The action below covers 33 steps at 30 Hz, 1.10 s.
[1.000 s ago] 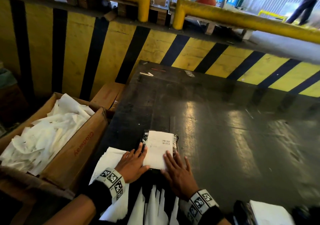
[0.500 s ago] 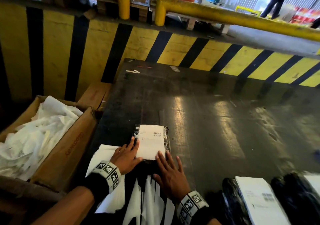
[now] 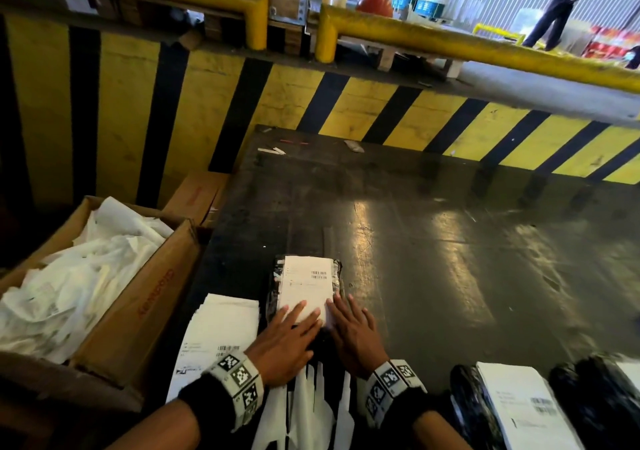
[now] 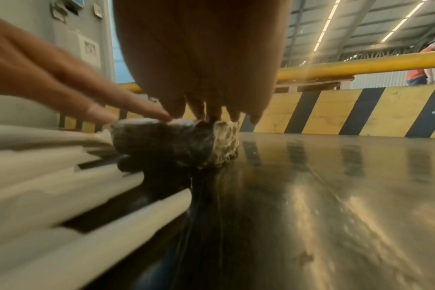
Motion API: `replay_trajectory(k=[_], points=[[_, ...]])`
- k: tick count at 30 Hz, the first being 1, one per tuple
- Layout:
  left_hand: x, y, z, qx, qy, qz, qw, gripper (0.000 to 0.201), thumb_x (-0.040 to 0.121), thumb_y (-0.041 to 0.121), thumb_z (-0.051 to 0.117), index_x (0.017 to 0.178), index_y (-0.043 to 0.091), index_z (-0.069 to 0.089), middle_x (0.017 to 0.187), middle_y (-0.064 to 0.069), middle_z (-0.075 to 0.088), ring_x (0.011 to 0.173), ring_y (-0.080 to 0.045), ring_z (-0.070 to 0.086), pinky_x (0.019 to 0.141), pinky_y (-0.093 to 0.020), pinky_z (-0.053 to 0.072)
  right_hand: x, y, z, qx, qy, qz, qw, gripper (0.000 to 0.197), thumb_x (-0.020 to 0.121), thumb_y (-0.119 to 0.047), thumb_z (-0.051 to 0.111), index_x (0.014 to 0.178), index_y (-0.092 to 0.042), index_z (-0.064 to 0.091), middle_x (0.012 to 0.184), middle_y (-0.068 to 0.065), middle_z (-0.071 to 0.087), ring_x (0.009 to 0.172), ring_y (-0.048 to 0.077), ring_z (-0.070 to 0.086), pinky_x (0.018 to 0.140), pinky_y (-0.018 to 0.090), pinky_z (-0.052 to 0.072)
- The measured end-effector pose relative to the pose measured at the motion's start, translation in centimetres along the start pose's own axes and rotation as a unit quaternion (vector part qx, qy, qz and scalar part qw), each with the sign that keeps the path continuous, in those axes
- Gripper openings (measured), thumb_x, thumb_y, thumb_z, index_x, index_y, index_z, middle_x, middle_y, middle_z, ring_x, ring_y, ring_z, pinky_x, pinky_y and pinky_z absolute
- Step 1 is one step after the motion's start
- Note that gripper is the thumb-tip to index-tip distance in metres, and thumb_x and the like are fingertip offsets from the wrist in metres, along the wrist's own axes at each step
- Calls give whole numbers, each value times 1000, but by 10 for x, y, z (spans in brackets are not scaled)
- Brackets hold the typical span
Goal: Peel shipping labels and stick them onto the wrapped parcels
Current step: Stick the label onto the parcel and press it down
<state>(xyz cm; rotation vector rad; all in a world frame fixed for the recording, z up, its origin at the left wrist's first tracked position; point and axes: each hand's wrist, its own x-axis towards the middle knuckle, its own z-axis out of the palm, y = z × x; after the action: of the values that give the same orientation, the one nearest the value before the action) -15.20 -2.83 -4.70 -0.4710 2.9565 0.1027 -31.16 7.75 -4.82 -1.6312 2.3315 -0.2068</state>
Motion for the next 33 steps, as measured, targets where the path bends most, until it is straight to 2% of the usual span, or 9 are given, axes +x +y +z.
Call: replay_trajectory(k=[3, 10, 13, 15, 21, 25, 27, 29, 33], points=[[-13, -7, 5, 37, 6, -7, 999, 59, 75, 46, 34, 121, 22, 61, 129, 5, 60, 118, -26, 58, 89, -42, 50, 4, -1, 12, 16, -5, 27, 999, 105, 54, -77, -30, 146, -30, -10, 152, -8, -20, 139, 13, -20, 115, 43, -7], [-46, -42, 2, 29, 2, -5, 1000, 53, 77, 42, 37, 118, 23, 64, 128, 7, 61, 115, -22, 59, 97, -43, 42, 3, 1, 22, 32, 0, 22, 999, 84, 62, -74, -25, 137, -37, -20, 148, -12, -26, 136, 11, -23, 111, 39, -12], [-39, -42, -16, -38, 71, -20, 997, 33, 82, 37, 38, 88, 28, 69, 96, 11, 71, 88, -12, 67, 83, -28, 54, 3, 1, 21, 35, 0, 24, 999, 83, 62, -74, -23, 137, -37, -20, 147, -12, -25, 136, 10, -24, 111, 38, -12], [-23, -37, -30, -63, 100, -12, 993, 27, 85, 34, 38, 75, 26, 62, 77, 10, 66, 73, -12, 63, 75, -25, 42, 3, 0, 20, 46, -1, 24, 999, 81, 64, -73, -20, 138, -39, -18, 147, -14, -25, 136, 9, -24, 111, 38, -12], [12, -22, -21, -3, -22, -42, 999, 51, 88, 49, 30, 118, 24, 63, 126, 8, 63, 117, -19, 59, 87, -36, 53, -1, -3, 14, 54, -10, 21, 998, 77, 67, -69, -15, 138, -41, -14, 147, -15, -25, 137, 10, -24, 110, 36, -15], [3, -54, -10, -48, -29, -30, 998, 79, 83, 58, -12, 148, 23, 16, 154, 12, 5, 145, -23, -1, 114, -41, 0, 0, -2, 13, 57, -15, 21, 998, 73, 69, -68, -13, 137, -42, -17, 147, -16, -27, 137, 10, -25, 110, 35, -16], [-4, -70, -9, -9, 41, -20, 999, 77, 83, 58, -14, 147, 27, 18, 153, 14, 9, 145, -23, 2, 115, -40, 3, -1, -2, 13, 57, -22, 19, 998, 73, 69, -68, -12, 137, -42, -18, 146, -15, -28, 136, 9, -26, 109, 35, -17], [-8, -78, -11, -52, -2, -31, 998, 83, 80, 67, -11, 147, 28, 17, 153, 16, 6, 145, -18, -4, 116, -33, -1, 0, -1, 13, 63, -29, 17, 997, 72, 70, -68, -11, 137, -41, -19, 146, -15, -29, 136, 9, -27, 109, 35, -18], [10, -72, -36, -137, 73, -49, 987, 72, 81, 55, 10, 123, 20, 58, 128, 5, 57, 123, -12, 43, 106, -28, 33, 1, -1, 12, 69, -33, 15, 997, 75, 68, -71, -11, 137, -42, -19, 147, -16, -28, 136, 8, -28, 108, 34, -18]])
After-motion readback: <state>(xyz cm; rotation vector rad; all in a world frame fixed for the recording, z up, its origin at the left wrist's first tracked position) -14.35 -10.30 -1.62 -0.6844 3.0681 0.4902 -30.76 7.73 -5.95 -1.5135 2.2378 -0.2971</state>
